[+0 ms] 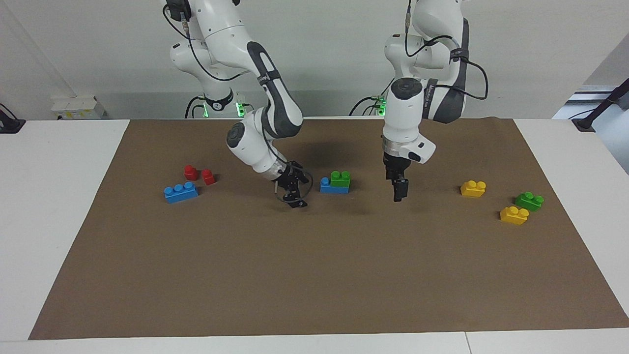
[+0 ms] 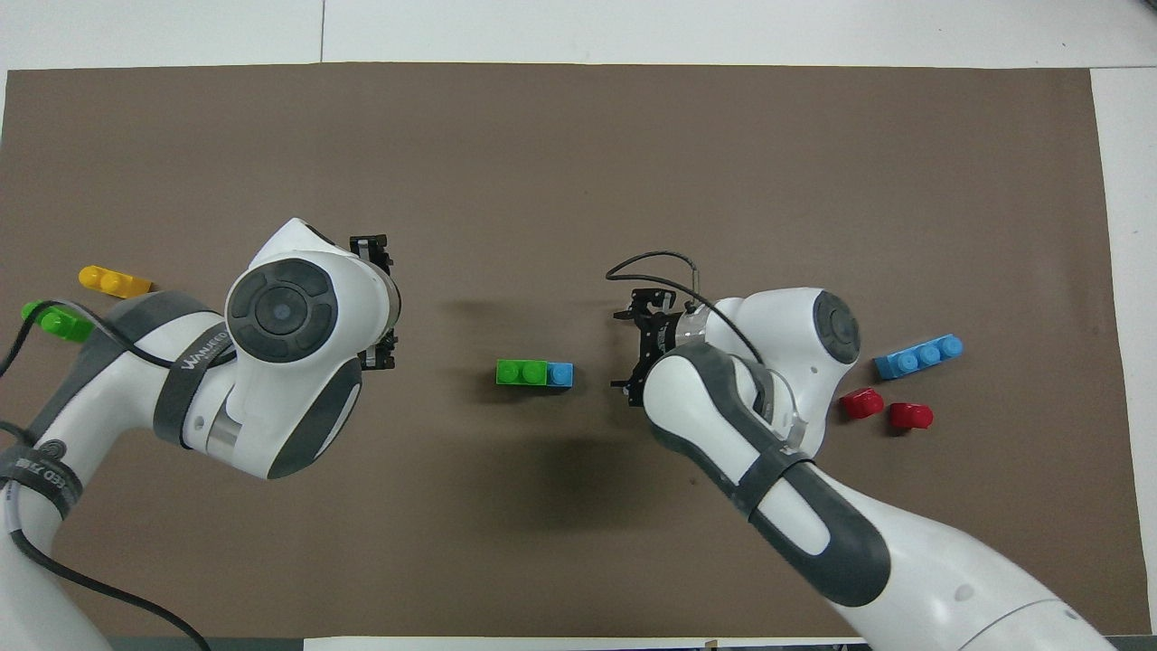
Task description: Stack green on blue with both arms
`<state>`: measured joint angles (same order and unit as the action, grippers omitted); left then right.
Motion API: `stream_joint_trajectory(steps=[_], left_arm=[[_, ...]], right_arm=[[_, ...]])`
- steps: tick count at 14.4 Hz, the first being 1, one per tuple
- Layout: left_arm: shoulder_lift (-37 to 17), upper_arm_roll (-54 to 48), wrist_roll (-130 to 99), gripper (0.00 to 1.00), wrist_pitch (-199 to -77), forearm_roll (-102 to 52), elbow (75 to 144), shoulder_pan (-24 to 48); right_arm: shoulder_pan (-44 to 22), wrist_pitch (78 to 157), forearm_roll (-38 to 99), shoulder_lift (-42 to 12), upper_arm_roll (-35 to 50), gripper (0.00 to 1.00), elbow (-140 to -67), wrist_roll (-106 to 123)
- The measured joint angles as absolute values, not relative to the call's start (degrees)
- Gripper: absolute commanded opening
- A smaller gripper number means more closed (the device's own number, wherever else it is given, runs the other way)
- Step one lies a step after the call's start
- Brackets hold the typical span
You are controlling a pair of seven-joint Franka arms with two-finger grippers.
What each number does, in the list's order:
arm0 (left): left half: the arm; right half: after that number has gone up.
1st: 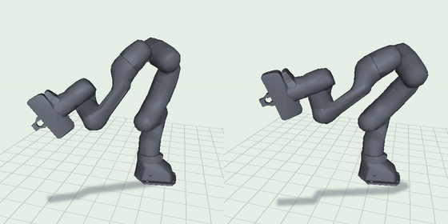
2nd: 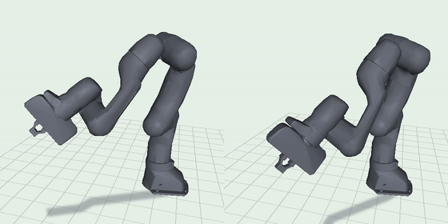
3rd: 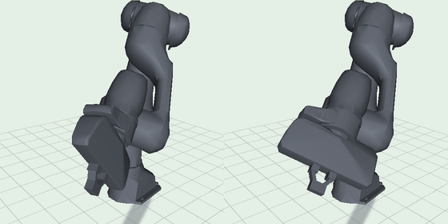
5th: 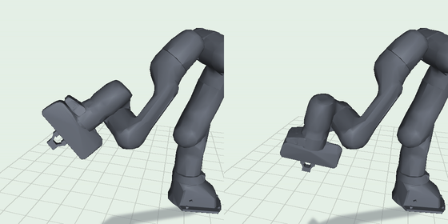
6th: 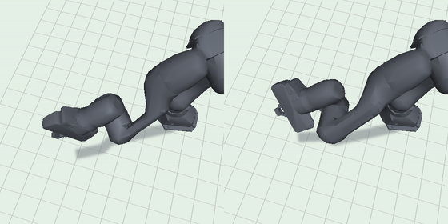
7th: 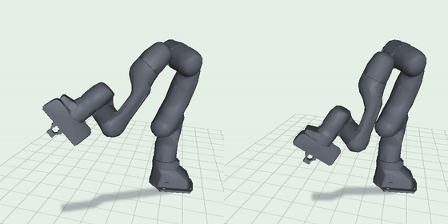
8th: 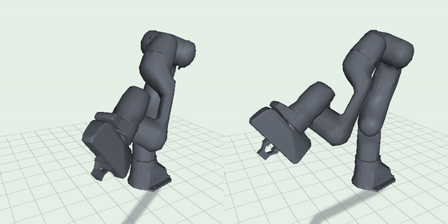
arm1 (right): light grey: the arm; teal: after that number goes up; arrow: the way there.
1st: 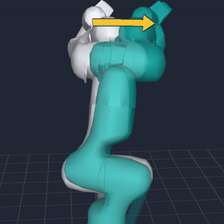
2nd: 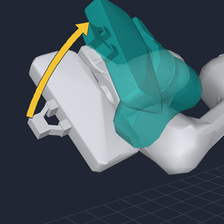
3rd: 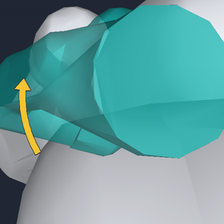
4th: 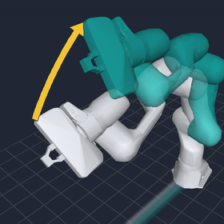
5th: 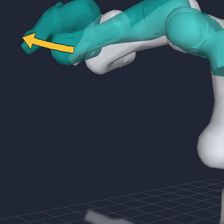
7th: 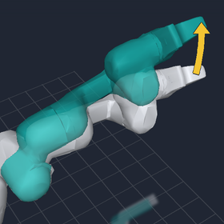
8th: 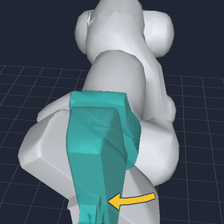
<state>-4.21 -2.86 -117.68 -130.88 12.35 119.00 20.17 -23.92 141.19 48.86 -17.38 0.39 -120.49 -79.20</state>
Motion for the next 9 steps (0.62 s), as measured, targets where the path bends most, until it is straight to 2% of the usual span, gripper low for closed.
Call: stream_joint_trajectory(steps=[4,9], left_arm=[[-3.8,-2.8,-102.9,1.00,-126.2,12.3,116.0,15.7],[-3.8,-2.8,-80.3,1.00,-122.5,12.1,113.5,10.8]], right_arm=[[-12.9,125.6,30.7,-12.9,0.2,1.00,-115.0,-74.1],[-3.7,104.5,18.3,-8.4,0.1,1.00,-104.5,-56.6]])
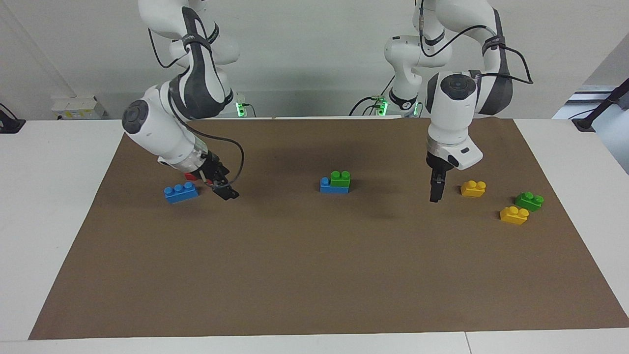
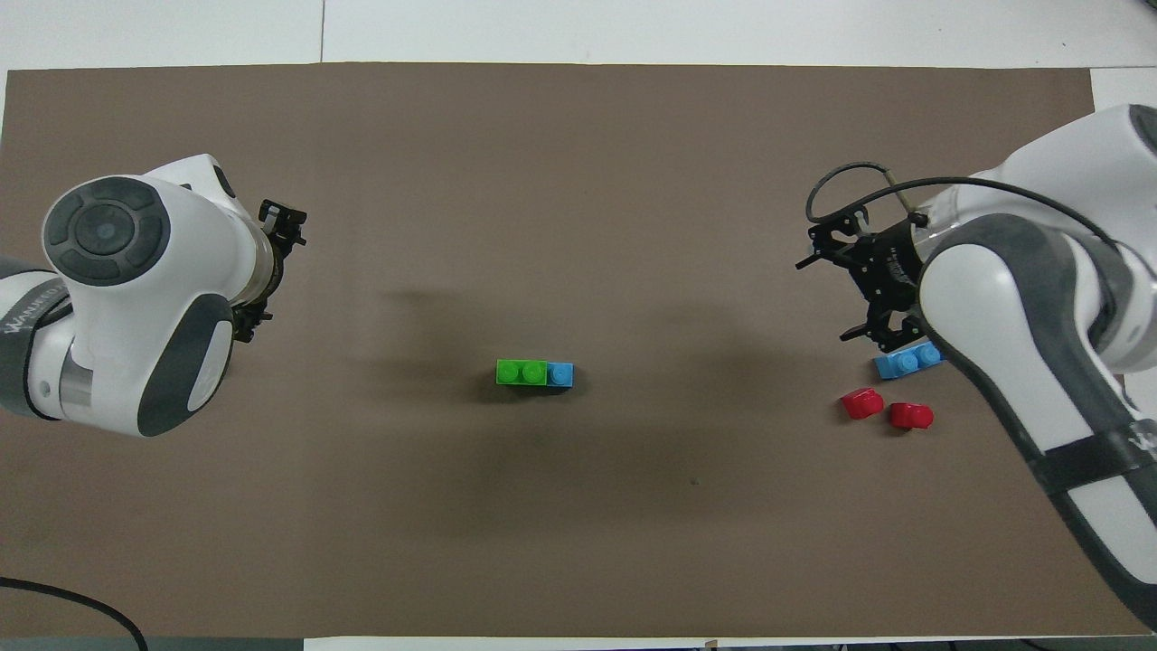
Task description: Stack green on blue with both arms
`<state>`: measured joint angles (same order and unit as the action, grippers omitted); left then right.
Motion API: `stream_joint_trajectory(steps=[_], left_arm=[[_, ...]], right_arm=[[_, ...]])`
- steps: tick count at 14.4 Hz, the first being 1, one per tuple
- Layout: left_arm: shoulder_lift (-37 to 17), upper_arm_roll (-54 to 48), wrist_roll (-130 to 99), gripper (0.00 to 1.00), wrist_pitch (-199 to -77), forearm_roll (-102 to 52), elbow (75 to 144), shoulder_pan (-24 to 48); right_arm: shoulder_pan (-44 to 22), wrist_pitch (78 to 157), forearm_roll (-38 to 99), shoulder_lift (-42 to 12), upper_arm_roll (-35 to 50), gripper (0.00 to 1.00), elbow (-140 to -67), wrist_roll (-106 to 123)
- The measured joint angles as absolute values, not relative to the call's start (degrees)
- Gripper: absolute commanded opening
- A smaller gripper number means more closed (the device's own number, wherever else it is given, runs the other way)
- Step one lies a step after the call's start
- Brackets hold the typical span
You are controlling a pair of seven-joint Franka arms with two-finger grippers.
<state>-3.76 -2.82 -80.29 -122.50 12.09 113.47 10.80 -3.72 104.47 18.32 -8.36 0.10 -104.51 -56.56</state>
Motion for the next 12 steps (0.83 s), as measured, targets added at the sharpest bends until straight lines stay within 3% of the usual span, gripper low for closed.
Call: stream_joint_trajectory(steps=[4,12], left_arm=[[-3.8,-2.7,-60.5,1.00,-119.2,11.9,111.5,7.6],[-3.6,-2.5,-26.3,1.00,-107.4,7.9,102.9,2.8]], right_arm=[[-0.7,93.5,11.1,-6.6,0.1,1.00,-95.0,-36.3],[1.2,91.3,1.9,0.3,0.1,1.00,-93.4,-4.8]])
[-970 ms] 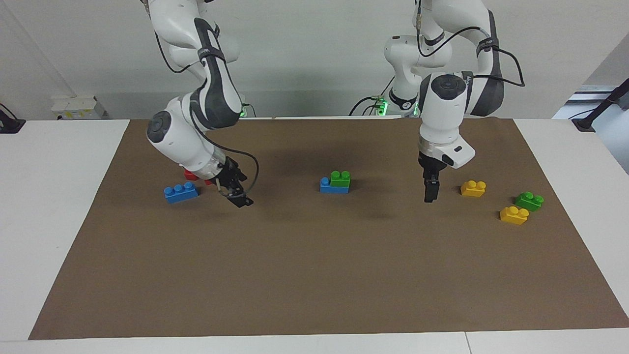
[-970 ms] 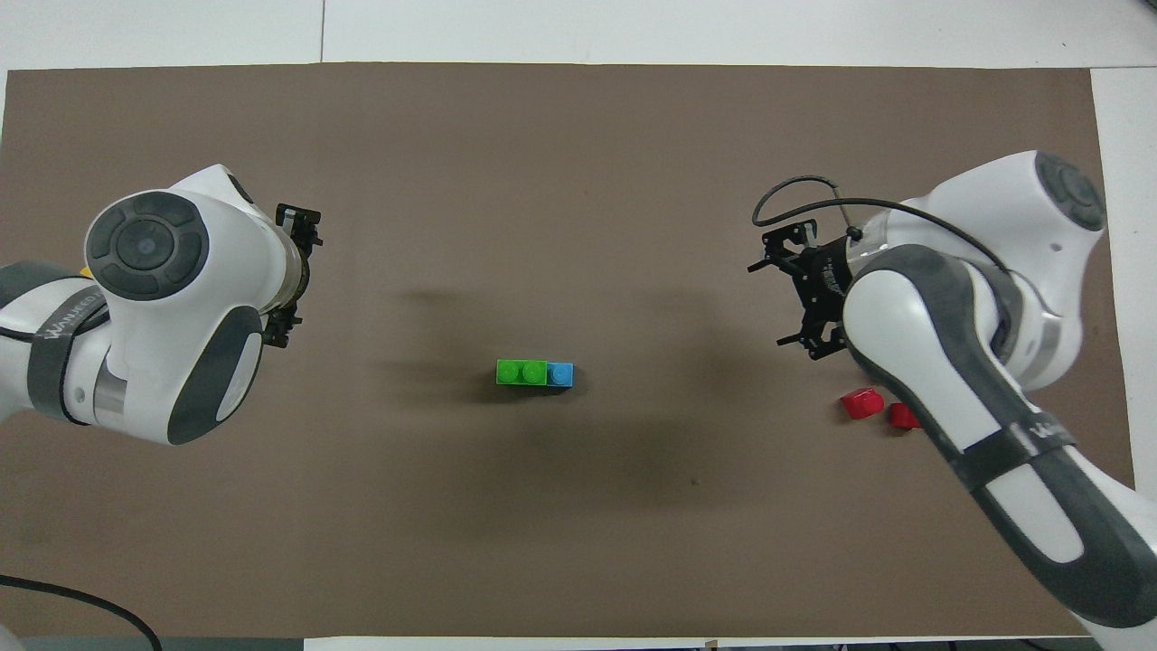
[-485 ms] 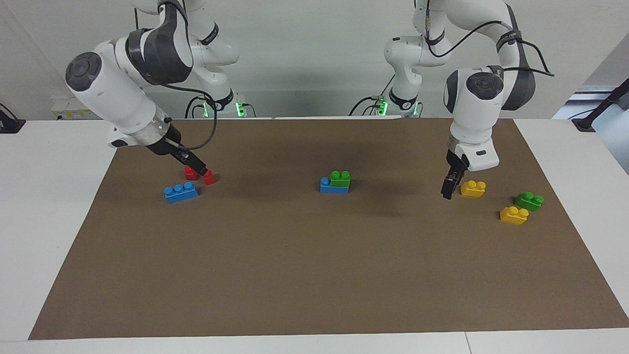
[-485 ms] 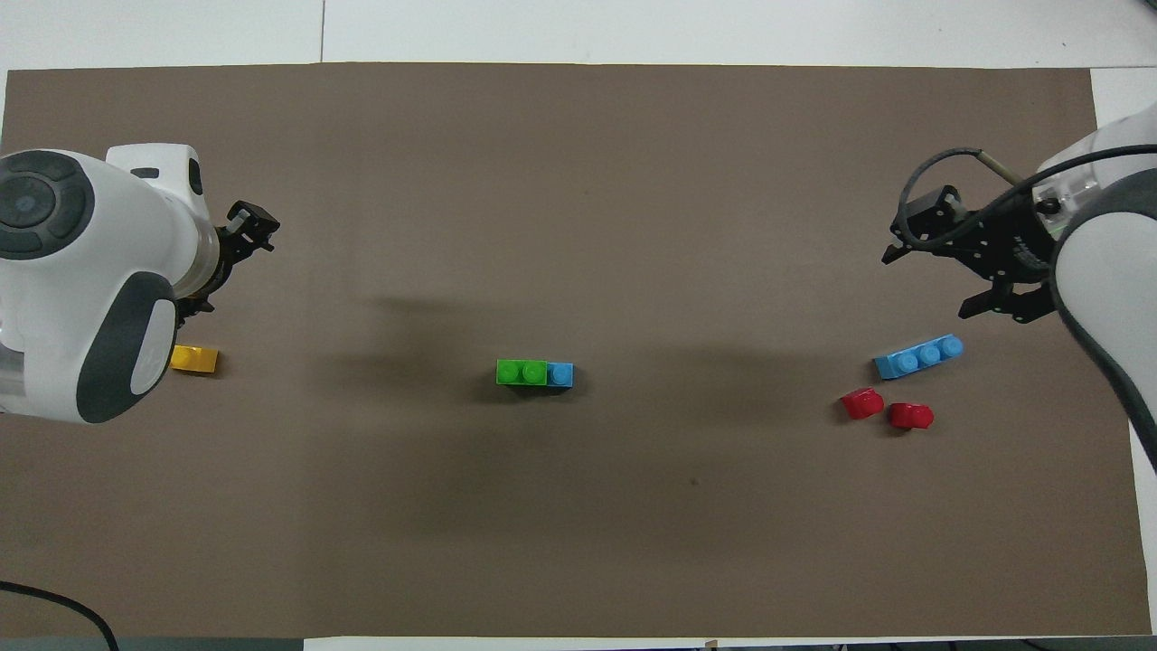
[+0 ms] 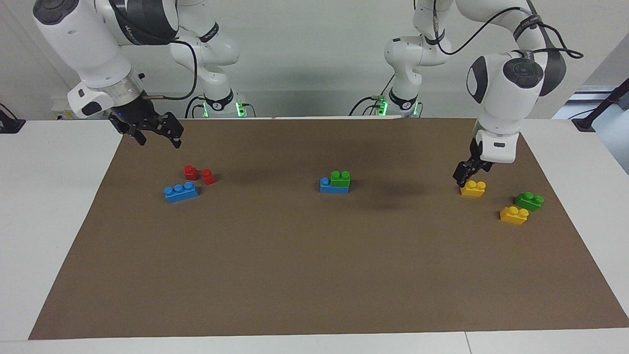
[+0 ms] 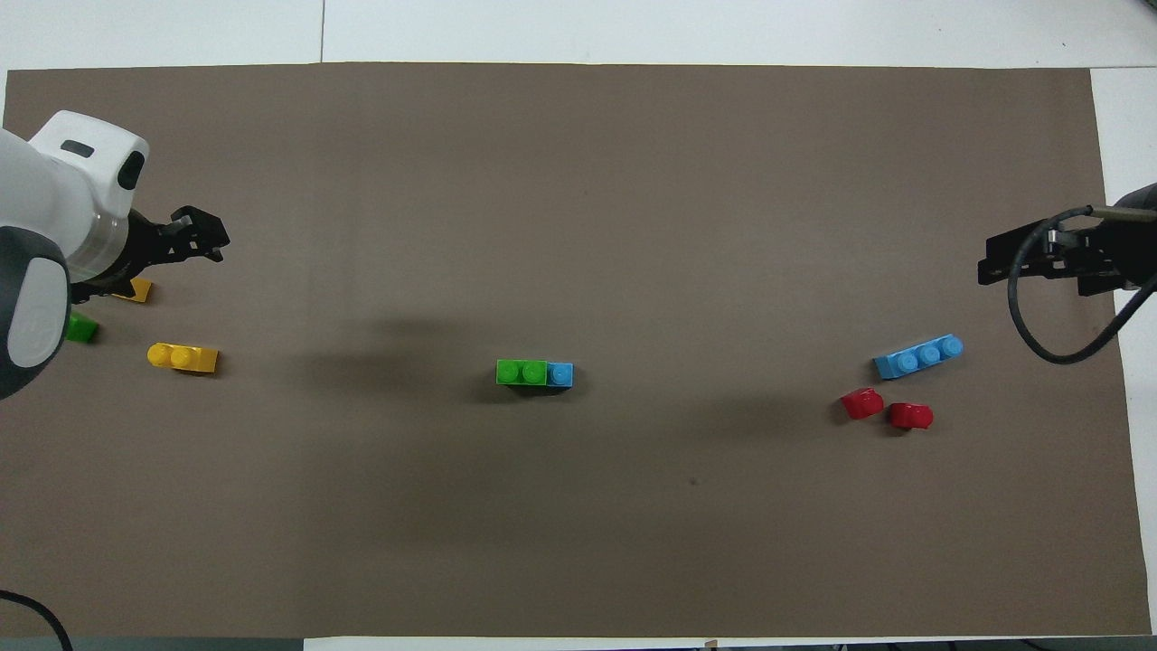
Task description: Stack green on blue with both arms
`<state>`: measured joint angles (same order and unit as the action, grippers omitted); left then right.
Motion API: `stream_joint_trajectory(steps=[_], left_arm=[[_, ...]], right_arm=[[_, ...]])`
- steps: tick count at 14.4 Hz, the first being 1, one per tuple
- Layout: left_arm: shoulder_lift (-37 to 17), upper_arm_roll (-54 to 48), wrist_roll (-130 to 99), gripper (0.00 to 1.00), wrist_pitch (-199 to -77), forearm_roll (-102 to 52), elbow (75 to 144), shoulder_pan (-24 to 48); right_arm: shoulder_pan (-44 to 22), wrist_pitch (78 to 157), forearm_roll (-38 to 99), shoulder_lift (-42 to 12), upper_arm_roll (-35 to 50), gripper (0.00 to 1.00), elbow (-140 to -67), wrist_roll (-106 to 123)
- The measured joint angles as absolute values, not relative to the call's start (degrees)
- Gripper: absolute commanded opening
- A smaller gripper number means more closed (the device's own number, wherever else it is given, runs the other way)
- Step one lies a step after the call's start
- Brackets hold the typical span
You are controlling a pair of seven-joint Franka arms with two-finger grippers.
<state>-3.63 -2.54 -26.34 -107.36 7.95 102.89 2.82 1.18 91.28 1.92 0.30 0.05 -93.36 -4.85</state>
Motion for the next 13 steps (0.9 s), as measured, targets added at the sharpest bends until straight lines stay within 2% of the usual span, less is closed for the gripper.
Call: stream_joint_trajectory(steps=[9,13], left_arm=[[-3.3,-2.7,-5.0,1.00,-85.3,2.1,89.1,-0.1],[-2.9,-2.6,0.0,1.00,-81.4,0.3,86.0,-0.8]], right_arm=[[1.2,93.5,-0.7,0.3,0.3,1.00,-93.1,-1.2],[1.2,93.5,-0.7,0.3,0.2,1.00,-93.1,-0.9]])
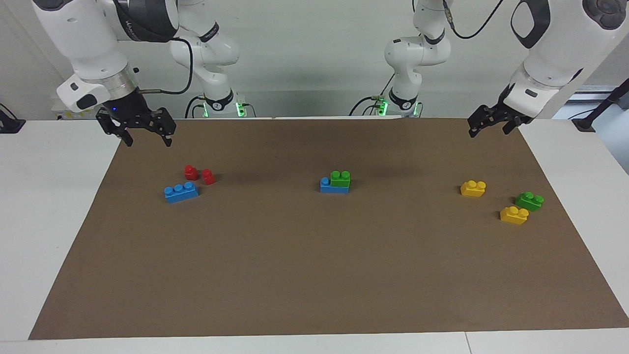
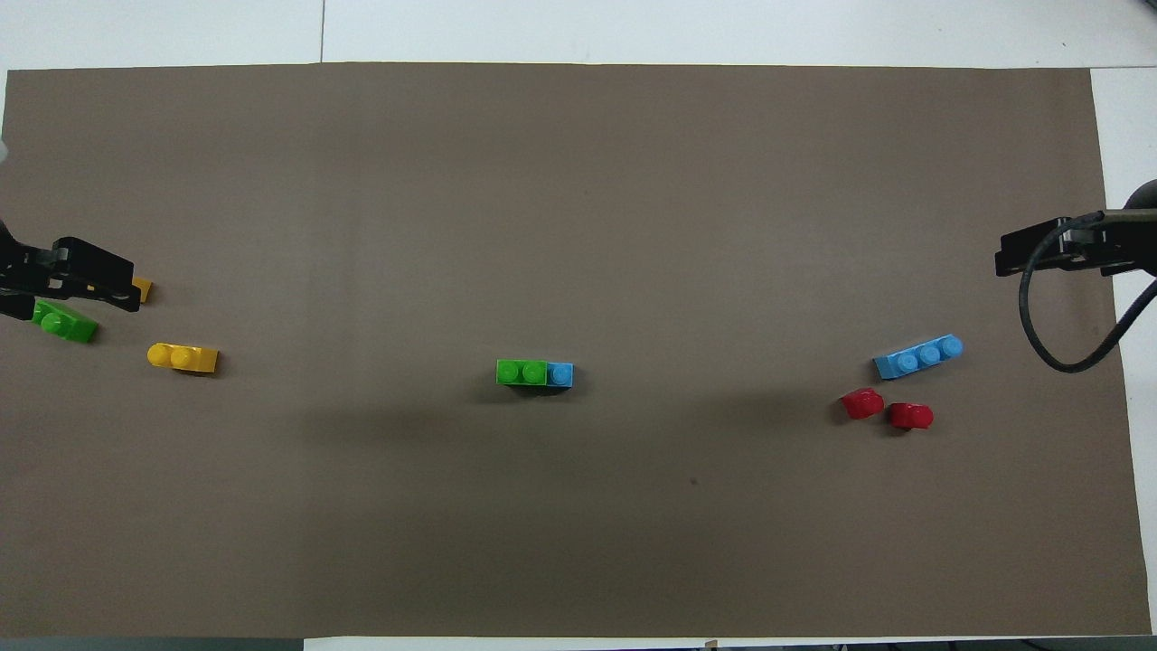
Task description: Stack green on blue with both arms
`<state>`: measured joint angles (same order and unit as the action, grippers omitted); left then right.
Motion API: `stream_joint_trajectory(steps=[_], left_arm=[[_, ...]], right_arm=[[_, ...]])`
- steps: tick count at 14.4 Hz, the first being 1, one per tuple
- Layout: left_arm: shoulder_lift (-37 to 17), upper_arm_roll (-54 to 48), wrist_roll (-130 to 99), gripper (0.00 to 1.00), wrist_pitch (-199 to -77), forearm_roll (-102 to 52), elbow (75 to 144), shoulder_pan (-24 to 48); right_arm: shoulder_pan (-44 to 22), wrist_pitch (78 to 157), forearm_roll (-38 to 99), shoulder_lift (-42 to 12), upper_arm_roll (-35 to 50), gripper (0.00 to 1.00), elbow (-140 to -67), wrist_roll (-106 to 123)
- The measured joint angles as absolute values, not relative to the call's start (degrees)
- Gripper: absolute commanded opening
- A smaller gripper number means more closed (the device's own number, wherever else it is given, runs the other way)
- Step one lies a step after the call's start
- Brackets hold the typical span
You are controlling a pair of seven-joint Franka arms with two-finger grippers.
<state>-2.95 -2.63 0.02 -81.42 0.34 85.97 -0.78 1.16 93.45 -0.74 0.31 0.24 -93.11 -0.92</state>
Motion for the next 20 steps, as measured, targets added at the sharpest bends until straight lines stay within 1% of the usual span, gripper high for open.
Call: stream_joint_trajectory(steps=[4,7,12,20], left_arm=[[-2.2,-2.4,4.6,1.00,-81.5,-1.9,85.6,-2.5],[-2.2,-2.4,6.4,1.00,-83.8,-3.7,85.6,-4.3],[-2.2,-2.5,9.7,1.00,-85.9,-3.4,85.7,-4.4],[-2.2,-3.1,10.0,1.00,-86.1,-1.0,85.7,-4.3]], right_arm=[[1.2,93.1,-0.7,0.3,0.2,1.00,-93.1,-0.9],[1.2,92.2,-0.7,0.3,0.2,1.00,-93.1,-0.9],[1.2,91.7,-0.7,0.3,0.2,1.00,-93.1,-0.9],[1.2,90.8,-0.7,0.3,0.2,1.00,-93.1,-0.9]])
